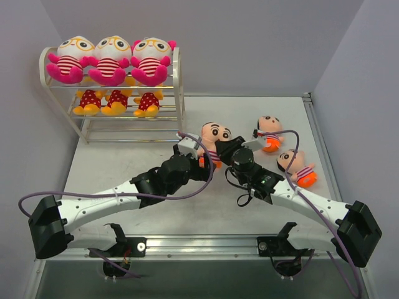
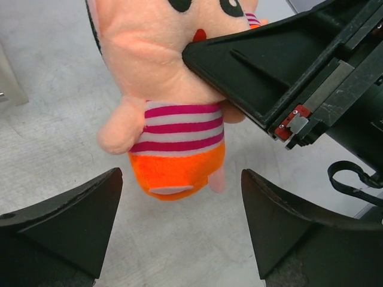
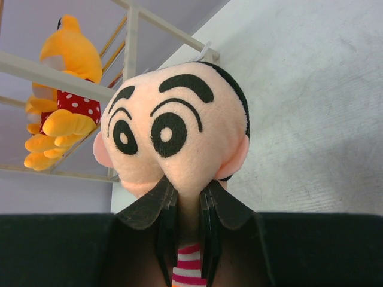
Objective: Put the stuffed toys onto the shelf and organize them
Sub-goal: Pass the stuffed toy from the right arm to the left
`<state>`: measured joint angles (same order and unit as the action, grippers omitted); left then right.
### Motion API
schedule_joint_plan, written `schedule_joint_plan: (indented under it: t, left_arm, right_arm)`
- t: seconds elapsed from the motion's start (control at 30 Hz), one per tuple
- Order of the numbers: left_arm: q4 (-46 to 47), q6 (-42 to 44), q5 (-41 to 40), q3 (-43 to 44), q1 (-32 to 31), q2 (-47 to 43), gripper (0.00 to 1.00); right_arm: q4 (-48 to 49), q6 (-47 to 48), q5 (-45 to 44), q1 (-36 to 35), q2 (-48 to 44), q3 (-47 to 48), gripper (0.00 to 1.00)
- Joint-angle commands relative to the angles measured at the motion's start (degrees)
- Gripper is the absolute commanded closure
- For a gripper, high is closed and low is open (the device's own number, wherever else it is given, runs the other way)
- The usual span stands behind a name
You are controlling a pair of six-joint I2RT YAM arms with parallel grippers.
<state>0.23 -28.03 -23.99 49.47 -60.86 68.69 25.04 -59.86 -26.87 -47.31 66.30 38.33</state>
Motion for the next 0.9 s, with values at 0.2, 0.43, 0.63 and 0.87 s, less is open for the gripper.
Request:
schedule_joint_plan:
  t: [0.2,0.43,0.63,0.87]
  left_arm:
    - [1.97,2.63,-5.01,5.11,-2.51,6.11,0.18]
    - [3.11,1.75,-5.37,3.62,-2.51,7.25,0.43]
    - [4.08,1.66,-6.24,2.65,-2.51,7.25,0.9]
    - [5.74,2.37,-6.51,-1.65,-1.37,3.92,0.98]
  right_arm:
    - [1.24,-1.23,-3.27,-0.94,-1.44,1.66,1.0]
    - [1.59,-1.58,-2.75,-1.38,-1.44,1.49,1.0]
    - [2.38,-1.67,-2.13,-1.91,-0.83,1.58,1.0]
    - [2.65,-1.06,-1.08,-2.17,-0.12,0.7,0.75]
